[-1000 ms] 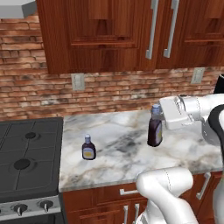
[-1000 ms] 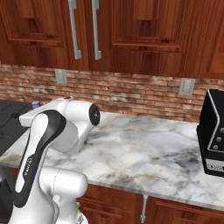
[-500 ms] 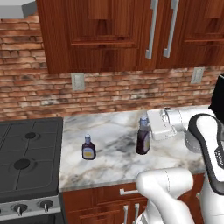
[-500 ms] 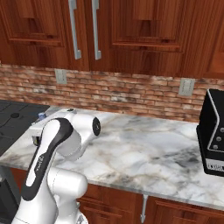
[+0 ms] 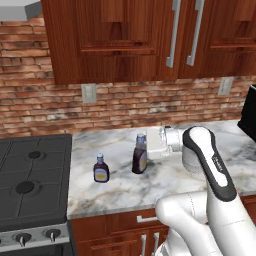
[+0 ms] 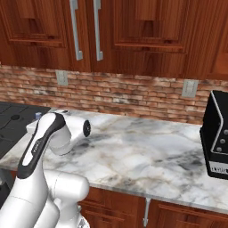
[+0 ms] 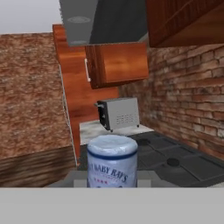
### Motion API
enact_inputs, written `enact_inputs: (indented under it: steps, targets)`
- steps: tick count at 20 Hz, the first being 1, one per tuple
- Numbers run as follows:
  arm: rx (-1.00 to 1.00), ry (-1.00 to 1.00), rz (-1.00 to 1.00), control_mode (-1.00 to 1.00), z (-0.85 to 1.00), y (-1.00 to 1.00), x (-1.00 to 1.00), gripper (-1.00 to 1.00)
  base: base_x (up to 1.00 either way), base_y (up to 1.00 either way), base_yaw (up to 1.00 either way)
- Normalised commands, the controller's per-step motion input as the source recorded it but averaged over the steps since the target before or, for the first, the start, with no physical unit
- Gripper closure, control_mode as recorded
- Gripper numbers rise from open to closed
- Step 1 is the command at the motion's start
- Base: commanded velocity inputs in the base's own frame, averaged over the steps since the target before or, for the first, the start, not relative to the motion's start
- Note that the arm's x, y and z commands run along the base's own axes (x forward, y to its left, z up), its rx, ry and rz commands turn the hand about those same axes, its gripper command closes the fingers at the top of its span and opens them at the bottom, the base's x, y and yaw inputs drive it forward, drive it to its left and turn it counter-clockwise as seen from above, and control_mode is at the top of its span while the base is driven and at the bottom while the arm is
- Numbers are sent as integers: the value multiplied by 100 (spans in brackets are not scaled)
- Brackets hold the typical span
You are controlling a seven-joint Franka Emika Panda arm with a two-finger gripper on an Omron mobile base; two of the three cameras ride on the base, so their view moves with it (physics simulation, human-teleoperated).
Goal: Take 2 condiments from the cabinet and move them on the counter near the stove.Make sure the condiments are lined up with each other, next to each other.
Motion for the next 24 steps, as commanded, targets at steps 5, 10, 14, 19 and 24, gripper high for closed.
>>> enact_inputs:
  steps: [5, 10, 14, 19, 24]
  targets:
    - [0, 1, 0, -100, -35, 8, 40, 100, 0, 0, 0]
    - [0, 0, 0, -100, -47, 0, 26, 100, 0, 0, 0]
    - [0, 0, 3, -100, -31, 3, 11, 100, 0, 0, 0]
    - [0, 0, 5, -100, -28, 19, 1, 100, 0, 0, 0]
    - [0, 0, 6, -100, -24, 31, 4, 100, 0, 0, 0]
